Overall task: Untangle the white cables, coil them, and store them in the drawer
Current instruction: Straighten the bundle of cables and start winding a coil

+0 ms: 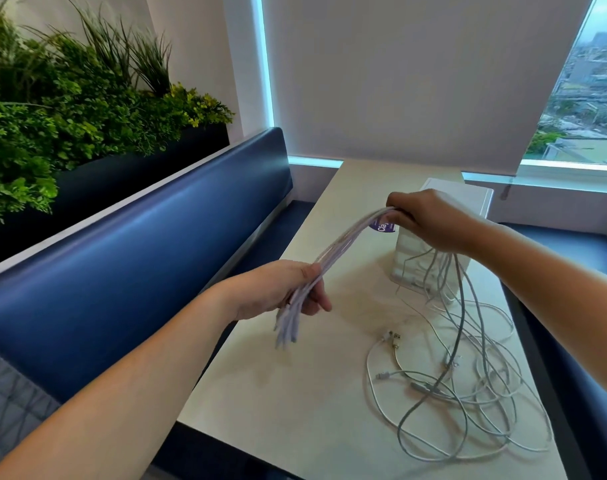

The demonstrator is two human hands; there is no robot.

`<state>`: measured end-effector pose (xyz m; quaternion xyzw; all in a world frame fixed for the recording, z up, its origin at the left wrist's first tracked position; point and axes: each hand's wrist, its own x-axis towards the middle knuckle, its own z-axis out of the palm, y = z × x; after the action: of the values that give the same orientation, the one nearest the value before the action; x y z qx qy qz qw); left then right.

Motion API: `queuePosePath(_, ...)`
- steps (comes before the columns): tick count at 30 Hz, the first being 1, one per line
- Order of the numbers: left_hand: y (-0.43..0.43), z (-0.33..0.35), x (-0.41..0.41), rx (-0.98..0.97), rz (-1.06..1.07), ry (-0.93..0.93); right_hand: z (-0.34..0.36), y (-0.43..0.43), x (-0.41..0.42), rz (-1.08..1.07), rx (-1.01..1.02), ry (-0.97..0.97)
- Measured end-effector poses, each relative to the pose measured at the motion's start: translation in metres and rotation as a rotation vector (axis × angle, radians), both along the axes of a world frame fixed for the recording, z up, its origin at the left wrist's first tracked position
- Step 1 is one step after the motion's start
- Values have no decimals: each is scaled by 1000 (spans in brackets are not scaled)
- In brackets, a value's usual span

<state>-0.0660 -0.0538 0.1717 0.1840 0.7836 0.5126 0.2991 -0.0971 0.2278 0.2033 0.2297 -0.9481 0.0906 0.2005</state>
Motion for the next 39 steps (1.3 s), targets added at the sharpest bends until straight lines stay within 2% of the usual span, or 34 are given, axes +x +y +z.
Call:
queuePosePath(3, 3, 4, 3, 55, -12, -60, 8, -2, 0, -9, -53, 10)
queuePosePath(8, 12, 5, 7, 245, 102, -142, 10, 6, -4, 25, -139, 22)
queuePosePath(13, 18, 16, 12, 389, 146, -182, -8, 10, 0, -13, -110, 34)
queuePosePath(17, 24, 26, 13, 524, 152, -135, -36, 1, 3, -79, -142, -96)
queuePosePath(19, 28, 29, 13, 558, 166, -108, -49, -10, 6, -67, -244, -219)
queuePosePath(25, 33, 34, 9, 595, 201, -59, -88, -31, 15, -52, -335, -434)
queuePosePath(29, 34, 31, 7, 550, 241, -48, -94, -33, 9, -66, -485, -532)
queuePosePath(32, 33, 30, 5, 477, 272, -55, -80, -38, 6, -6, -535, -324)
queuePosePath(35, 34, 29, 5, 437, 267, -79, -54, -50, 4, 63, -440, -48)
queuePosePath(37, 35, 28, 7, 433, 252, -95, -37, -53, -1, 83, -337, 7)
queuePosePath(39, 34, 28, 7, 438, 251, -104, -28, -54, -2, 101, -290, -25)
